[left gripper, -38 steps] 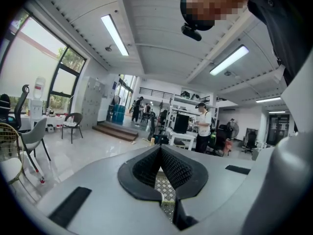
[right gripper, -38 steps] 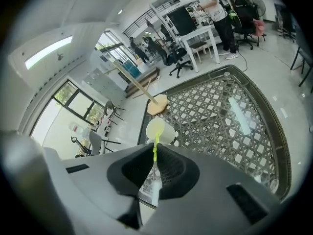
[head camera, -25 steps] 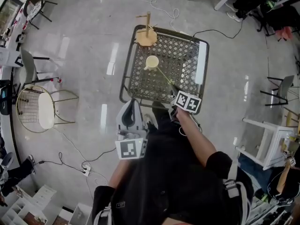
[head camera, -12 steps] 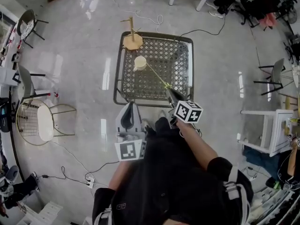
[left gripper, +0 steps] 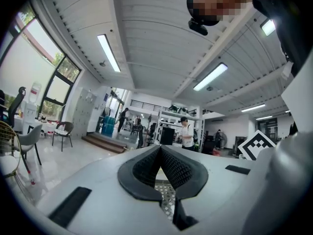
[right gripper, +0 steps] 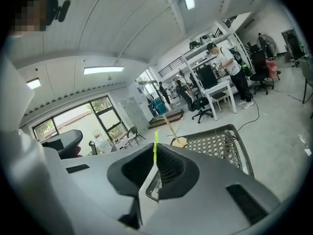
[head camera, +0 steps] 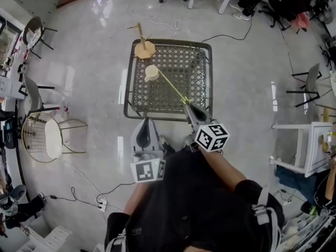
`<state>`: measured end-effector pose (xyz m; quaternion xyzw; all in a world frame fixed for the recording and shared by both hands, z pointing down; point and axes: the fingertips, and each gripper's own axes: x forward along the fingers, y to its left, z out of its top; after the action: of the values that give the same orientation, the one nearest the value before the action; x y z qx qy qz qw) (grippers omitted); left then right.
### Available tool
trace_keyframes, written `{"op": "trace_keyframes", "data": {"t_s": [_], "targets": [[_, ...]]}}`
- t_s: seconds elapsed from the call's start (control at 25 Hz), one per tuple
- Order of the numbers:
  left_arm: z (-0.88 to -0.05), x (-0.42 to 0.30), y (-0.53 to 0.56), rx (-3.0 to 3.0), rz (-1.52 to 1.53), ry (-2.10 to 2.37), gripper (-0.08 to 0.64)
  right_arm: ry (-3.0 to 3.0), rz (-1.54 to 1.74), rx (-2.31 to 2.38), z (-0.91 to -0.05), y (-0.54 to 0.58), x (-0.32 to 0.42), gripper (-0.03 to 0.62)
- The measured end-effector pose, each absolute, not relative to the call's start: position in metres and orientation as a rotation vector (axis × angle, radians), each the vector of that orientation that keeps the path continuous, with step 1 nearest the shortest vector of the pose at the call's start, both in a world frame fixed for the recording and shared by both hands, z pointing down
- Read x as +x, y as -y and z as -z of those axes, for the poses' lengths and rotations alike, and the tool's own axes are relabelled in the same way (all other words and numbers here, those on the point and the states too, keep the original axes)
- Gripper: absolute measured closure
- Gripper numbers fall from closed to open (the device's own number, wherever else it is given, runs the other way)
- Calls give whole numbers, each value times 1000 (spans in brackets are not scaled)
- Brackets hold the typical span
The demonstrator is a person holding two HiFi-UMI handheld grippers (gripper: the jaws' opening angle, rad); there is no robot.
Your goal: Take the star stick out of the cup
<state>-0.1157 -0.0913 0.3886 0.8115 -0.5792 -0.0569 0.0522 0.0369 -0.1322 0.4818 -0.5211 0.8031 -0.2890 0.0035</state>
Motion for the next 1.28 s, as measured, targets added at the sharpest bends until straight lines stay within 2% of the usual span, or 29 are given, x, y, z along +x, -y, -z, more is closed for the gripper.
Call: {"op": "trace_keyframes", "data": {"t_s": [0.64, 1.28], "targets": [[-397, -63, 66, 2432, 107, 1808, 545, -2606, 750, -1551, -456, 80, 82, 571], [-398, -63, 59, 2421, 98, 1824, 545, -2606, 754, -1525, -455, 77, 82, 571]]}}
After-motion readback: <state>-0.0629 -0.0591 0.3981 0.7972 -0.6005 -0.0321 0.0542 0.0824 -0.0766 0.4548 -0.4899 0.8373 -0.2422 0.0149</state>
